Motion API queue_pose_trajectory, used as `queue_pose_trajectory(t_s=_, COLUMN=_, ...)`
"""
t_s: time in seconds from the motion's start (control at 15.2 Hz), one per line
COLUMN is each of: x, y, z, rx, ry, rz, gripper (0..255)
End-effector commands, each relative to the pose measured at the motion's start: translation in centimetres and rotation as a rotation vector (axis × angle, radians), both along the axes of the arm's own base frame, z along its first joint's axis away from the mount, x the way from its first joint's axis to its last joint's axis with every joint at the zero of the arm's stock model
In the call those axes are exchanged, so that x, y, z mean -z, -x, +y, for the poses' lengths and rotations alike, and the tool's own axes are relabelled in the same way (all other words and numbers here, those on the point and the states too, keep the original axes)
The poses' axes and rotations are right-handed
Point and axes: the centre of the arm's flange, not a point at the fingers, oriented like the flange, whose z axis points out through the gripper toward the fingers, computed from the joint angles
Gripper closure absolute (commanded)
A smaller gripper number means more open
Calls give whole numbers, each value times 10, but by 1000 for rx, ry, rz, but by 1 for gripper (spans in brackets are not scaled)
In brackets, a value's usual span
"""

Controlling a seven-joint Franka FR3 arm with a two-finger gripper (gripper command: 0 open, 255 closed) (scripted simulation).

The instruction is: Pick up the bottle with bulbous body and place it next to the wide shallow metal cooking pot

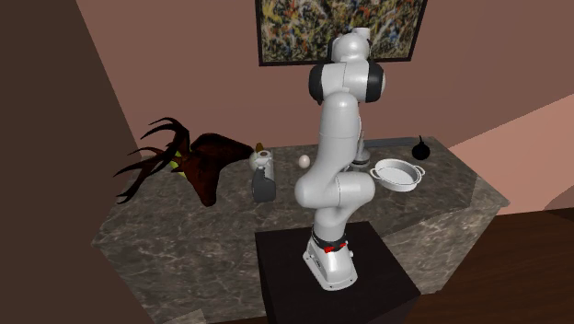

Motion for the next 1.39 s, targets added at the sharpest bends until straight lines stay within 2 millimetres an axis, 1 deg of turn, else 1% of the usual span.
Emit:
queue_pose_trajectory(t_s=0.0, x=10, y=0, z=0, rx=0, ry=1, rz=-1, gripper=255)
queue_pose_trajectory(t_s=0.99, x=89, y=0, z=0, rx=0, ry=1, rz=-1, gripper=255)
queue_pose_trajectory(t_s=1.32, x=90, y=0, z=0, rx=0, ry=1, rz=-1, gripper=255)
